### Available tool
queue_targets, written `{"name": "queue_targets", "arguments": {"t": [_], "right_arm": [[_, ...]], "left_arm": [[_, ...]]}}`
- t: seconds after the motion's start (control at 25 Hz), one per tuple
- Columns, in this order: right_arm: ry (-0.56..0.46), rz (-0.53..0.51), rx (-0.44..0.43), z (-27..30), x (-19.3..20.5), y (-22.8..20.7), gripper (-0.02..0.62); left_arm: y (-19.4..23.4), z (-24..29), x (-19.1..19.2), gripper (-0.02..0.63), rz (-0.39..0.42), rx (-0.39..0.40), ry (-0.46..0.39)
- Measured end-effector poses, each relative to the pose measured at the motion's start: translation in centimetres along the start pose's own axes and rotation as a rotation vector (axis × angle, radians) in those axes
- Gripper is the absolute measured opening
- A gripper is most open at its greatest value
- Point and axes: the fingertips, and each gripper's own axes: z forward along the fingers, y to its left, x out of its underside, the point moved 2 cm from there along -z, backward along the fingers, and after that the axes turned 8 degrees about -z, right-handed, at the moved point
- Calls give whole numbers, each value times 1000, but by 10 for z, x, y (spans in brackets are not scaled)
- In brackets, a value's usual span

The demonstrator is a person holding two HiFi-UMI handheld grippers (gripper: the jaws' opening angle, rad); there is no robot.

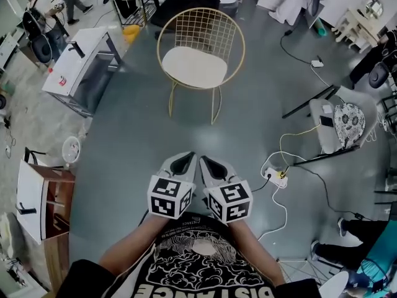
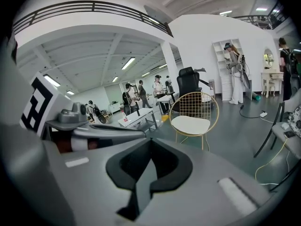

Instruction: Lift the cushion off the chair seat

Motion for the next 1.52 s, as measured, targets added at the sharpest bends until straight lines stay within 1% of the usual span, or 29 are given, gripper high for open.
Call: {"name": "queue_targets", "arguments": {"t": [0.44,0.64,0.88,1.04,1.2,1.4,1.52], "right_arm": [[30,16,101,70,-35,6,0],[41,16,138,89,-41,6,0],[38,26,167,101,-46,-1,0],[24,19,164,107,-53,-6,0],[3,12,143,113,-59,-16,0],[-10,12,96,126,-66,-32,0],[-10,10,60,130,-68,-51,0]], "left_arm": [[66,22,-41,-11,-3,100,52],[82,31,-51,-11,3,143,72],[93,40,-58,-11,2,165,83],[96,45,-62,-11,9,160,76],[96,53,-69,-11,16,139,59],[104,69,-81,-11,15,85,34],[101,86,-88,-11,14,50,26]]}}
